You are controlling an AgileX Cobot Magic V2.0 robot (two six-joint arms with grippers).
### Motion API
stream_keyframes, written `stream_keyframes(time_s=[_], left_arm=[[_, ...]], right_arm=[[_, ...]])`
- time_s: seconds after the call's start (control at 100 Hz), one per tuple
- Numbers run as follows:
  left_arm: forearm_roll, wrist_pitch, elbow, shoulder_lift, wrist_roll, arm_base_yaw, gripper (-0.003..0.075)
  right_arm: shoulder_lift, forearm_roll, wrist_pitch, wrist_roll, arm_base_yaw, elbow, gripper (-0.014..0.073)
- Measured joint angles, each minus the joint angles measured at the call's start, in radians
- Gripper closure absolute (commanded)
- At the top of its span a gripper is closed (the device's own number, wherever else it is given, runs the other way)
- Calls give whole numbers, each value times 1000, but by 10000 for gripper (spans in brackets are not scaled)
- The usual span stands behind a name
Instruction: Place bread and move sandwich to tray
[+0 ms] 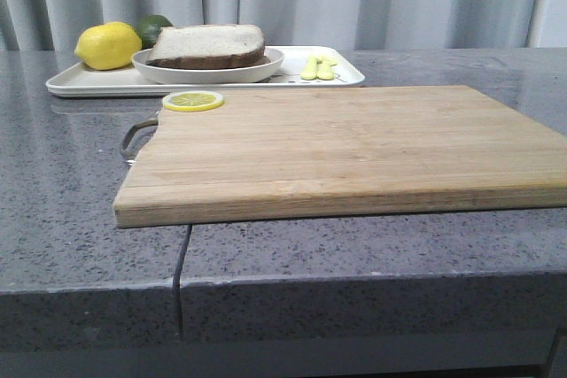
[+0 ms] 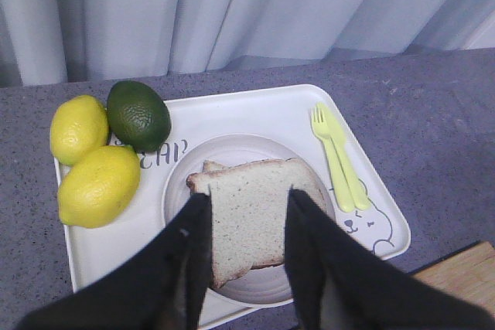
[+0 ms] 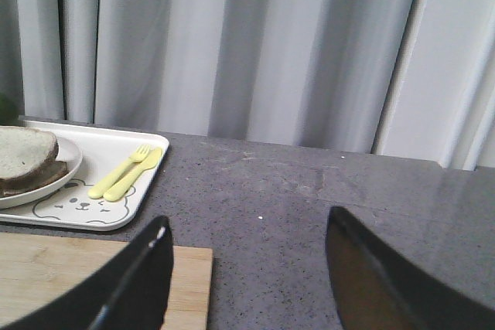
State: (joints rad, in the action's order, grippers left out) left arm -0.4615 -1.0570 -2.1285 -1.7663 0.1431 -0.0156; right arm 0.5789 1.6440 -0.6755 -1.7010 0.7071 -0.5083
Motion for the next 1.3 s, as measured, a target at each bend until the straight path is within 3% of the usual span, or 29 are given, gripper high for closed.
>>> stream_keyframes(time_s=[0.31,0.68,0.89,1.3], left_arm=[[2,142,273,216,87,0,509],[-32,577,944,682,184,0,509],[-41,743,1278,932,186,0,509],[-48,832,1632,1297,190,0,509]], right_arm=[[0,0,-16,0,0,0,148],[0,2,-18,0,0,0,148],[0,2,-18,0,0,0,148],[0,2,-18,0,0,112,148]])
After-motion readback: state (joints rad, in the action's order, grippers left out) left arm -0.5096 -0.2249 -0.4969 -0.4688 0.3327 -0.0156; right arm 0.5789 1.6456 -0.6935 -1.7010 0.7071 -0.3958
